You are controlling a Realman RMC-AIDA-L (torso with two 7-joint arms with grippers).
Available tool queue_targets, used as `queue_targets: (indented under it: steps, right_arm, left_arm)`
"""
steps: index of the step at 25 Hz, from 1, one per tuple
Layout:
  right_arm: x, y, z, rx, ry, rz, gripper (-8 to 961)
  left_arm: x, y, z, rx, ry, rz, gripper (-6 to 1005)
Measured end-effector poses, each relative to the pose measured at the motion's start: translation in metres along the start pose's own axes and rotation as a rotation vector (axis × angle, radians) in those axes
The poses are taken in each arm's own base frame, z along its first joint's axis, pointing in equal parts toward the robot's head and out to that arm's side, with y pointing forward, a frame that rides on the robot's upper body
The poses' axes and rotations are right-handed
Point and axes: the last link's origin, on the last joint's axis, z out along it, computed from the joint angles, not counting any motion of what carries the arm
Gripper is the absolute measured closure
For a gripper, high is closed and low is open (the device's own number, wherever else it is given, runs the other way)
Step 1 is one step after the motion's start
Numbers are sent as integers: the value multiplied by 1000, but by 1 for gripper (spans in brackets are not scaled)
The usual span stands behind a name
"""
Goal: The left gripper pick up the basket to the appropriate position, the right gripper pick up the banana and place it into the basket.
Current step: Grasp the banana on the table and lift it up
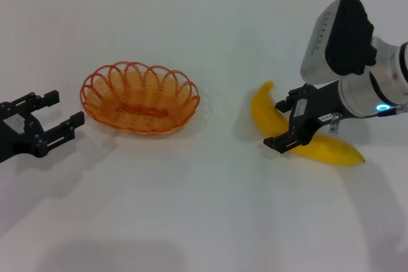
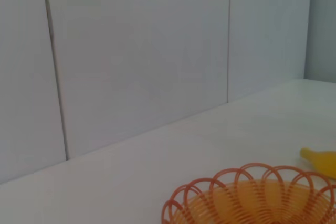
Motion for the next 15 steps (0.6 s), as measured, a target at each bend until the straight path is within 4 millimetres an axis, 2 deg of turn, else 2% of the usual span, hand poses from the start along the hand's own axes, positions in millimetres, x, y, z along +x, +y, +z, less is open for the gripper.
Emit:
queue_targets:
  steps: [15]
  right_arm:
    - [2, -3, 2, 11, 16, 10, 126]
  left_arm:
    - [0, 0, 1, 0, 3, 1, 318]
